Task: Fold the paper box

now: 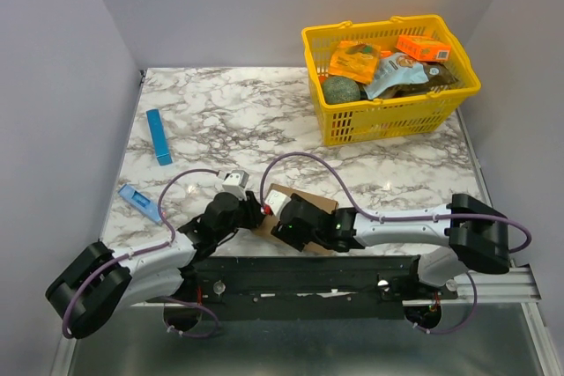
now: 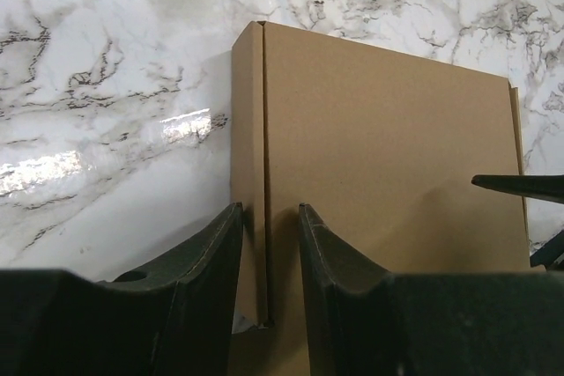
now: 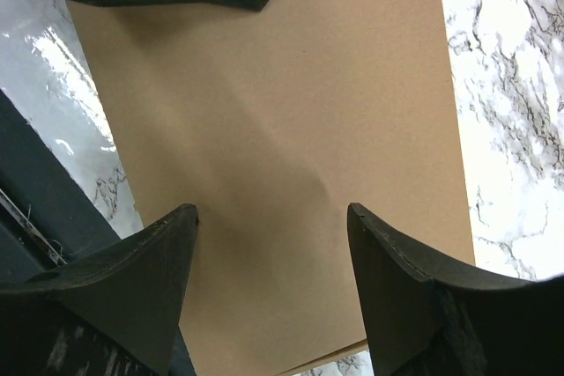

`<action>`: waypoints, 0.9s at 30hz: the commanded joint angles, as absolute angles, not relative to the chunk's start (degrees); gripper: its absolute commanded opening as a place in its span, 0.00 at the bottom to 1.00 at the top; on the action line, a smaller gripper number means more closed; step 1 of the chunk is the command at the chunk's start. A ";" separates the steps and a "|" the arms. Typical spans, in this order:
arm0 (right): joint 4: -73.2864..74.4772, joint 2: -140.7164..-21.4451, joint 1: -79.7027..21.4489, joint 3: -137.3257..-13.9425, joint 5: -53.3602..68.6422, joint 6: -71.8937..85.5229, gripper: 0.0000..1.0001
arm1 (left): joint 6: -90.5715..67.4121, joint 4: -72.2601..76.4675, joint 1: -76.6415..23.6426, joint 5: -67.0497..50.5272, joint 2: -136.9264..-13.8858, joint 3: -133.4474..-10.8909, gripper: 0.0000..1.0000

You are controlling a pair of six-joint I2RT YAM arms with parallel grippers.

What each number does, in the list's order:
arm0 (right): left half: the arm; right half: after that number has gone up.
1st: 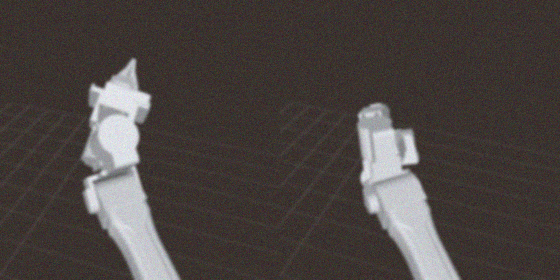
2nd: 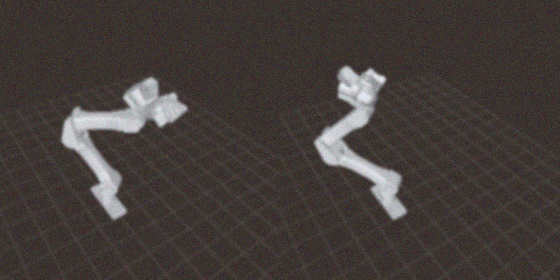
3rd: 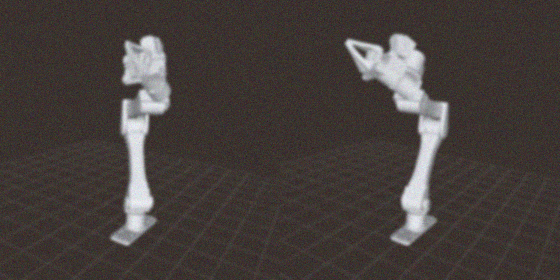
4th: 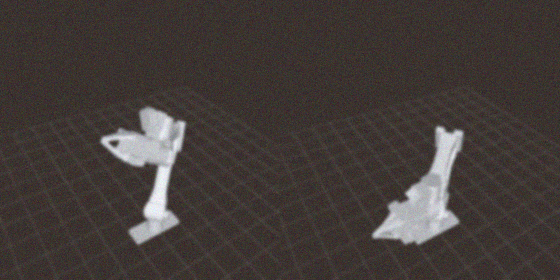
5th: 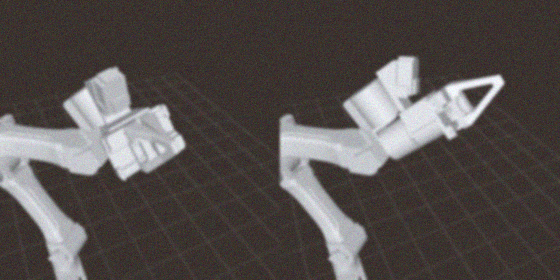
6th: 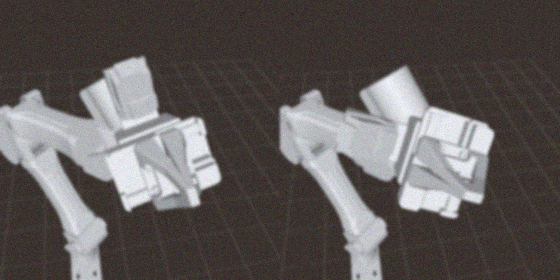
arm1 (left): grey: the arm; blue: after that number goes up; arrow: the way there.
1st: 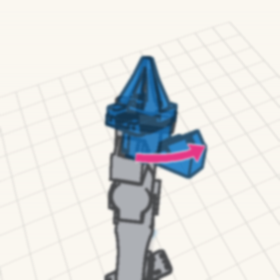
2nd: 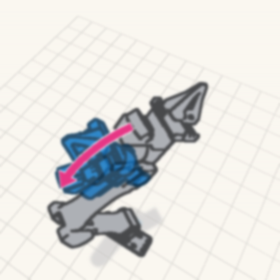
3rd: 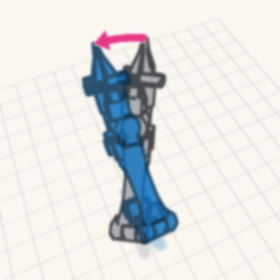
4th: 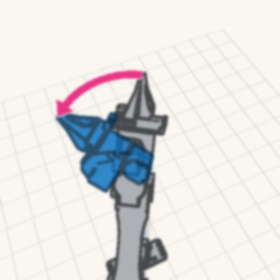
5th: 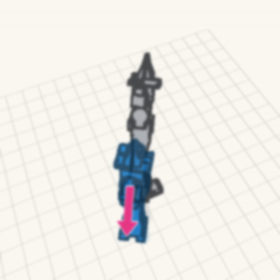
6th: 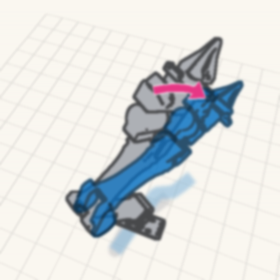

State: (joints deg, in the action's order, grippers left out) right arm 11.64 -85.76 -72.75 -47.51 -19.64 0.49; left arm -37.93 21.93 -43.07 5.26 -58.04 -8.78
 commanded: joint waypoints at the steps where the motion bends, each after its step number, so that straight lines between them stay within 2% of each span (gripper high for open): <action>1: 10.46 -87.45 -74.27 -48.43 -22.50 -0.53 0.77 | -36.83 23.38 -42.71 4.39 -59.33 -7.65 0.38; 15: 12.65 -90.09 -75.67 -50.26 -20.48 5.00 0.86 | -36.21 22.94 -42.71 4.66 -59.15 -7.73 0.34; 27: 19.07 -94.66 -75.67 -54.66 -16.61 10.27 0.87 | -35.86 23.64 -42.71 4.31 -59.41 -7.73 0.29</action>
State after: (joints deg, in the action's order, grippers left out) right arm 13.87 -92.23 -75.09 -53.74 -19.20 7.11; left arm -36.95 24.51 -42.74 5.17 -59.09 -8.56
